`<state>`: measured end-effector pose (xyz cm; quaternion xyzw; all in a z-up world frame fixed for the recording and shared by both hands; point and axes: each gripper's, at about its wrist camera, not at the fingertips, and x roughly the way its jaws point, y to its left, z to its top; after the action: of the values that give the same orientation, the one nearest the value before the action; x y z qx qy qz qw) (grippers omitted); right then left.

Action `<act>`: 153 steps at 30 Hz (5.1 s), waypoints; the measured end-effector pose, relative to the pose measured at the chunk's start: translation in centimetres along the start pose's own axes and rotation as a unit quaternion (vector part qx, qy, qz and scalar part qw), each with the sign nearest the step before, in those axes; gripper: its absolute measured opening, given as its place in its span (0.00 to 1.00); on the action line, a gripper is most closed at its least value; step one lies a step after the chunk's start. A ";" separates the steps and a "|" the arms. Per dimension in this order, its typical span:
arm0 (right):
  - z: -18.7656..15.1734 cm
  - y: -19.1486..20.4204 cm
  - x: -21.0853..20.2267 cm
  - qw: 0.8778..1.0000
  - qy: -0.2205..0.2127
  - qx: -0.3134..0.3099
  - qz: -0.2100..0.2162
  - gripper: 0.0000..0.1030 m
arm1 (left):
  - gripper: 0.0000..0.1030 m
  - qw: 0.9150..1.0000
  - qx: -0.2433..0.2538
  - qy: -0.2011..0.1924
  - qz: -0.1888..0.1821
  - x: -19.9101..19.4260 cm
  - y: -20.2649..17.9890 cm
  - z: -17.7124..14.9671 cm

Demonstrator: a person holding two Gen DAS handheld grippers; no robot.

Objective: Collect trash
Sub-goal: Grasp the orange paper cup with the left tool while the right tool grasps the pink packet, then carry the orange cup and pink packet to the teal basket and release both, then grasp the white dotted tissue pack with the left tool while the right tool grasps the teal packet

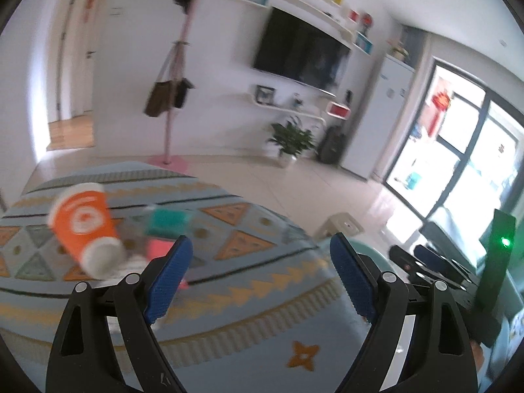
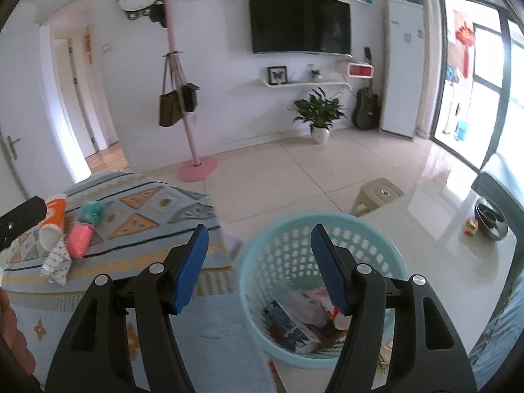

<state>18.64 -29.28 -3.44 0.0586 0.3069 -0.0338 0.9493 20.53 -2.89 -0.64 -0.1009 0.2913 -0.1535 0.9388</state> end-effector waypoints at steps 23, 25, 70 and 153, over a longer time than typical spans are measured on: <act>1.3 17.7 4.8 0.977 0.053 -0.132 0.158 0.65 | 0.92 0.981 -0.164 0.029 0.101 -0.1 16.0 2.2; 0.8 18.5 5.8 0.974 0.069 -0.130 0.171 0.63 | 0.92 0.979 -0.175 0.039 0.100 0.9 16.6 2.3; -0.4 18.8 0.5 0.953 0.085 -0.080 0.279 0.30 | 0.57 0.989 -0.119 0.044 0.071 -5.6 12.7 -1.8; -0.3 -3.4 -0.1 0.998 0.022 0.047 0.031 0.48 | 0.75 0.998 -0.006 0.052 -0.047 1.0 -4.1 -4.2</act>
<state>18.03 -32.61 -3.95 0.1129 0.3234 -0.0177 0.9393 17.96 -7.49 -3.40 -0.1121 0.3354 -0.2011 0.9135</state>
